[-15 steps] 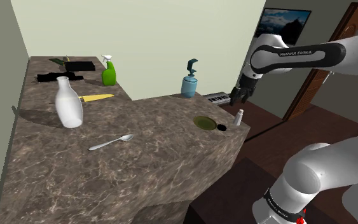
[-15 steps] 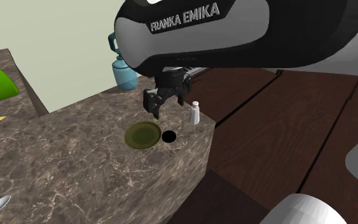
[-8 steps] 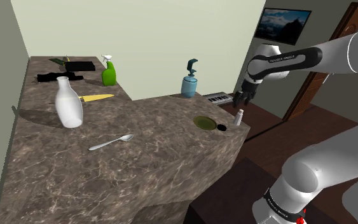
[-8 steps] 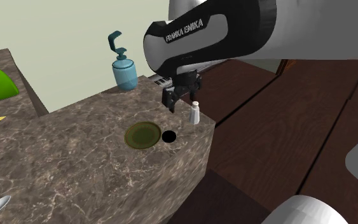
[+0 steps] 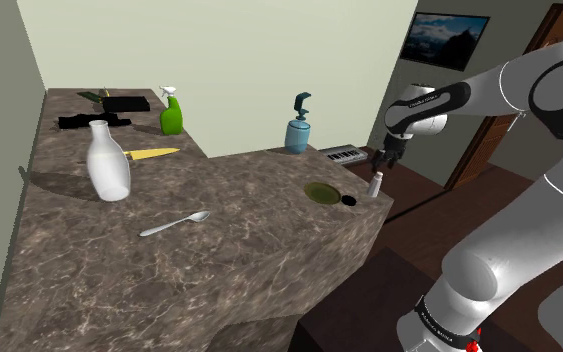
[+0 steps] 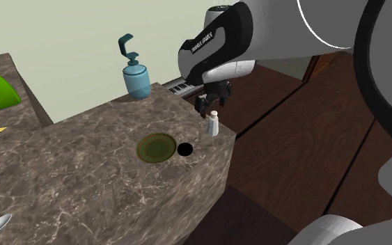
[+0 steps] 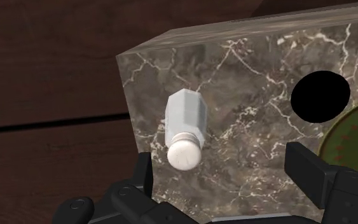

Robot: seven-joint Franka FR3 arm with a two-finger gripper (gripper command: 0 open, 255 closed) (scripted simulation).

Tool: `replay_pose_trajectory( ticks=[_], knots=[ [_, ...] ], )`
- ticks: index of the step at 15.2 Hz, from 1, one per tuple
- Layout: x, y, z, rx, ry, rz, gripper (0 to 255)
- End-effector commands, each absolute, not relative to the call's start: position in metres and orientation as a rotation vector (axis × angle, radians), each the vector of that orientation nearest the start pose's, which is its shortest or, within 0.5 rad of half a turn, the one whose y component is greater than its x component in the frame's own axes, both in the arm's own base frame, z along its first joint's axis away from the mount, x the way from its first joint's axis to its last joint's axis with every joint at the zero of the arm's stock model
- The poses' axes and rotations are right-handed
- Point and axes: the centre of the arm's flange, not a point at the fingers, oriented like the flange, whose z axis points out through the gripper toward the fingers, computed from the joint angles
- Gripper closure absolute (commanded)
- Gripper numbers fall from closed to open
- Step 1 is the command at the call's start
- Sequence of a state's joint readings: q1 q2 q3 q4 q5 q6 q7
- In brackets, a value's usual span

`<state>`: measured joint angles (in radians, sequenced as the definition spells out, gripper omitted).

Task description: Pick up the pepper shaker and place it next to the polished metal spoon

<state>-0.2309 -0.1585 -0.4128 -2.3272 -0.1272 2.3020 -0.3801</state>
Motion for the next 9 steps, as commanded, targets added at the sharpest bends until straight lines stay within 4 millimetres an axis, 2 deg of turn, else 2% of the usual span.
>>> replay_pose_trajectory(
  ticks=[1,9],
  knots=[
    [0.398,-0.32,0.401,-3.225,0.299,-0.144,0],
    [0.401,-0.325,0.361,-3.225,0.299,-0.144,0]
  ],
)
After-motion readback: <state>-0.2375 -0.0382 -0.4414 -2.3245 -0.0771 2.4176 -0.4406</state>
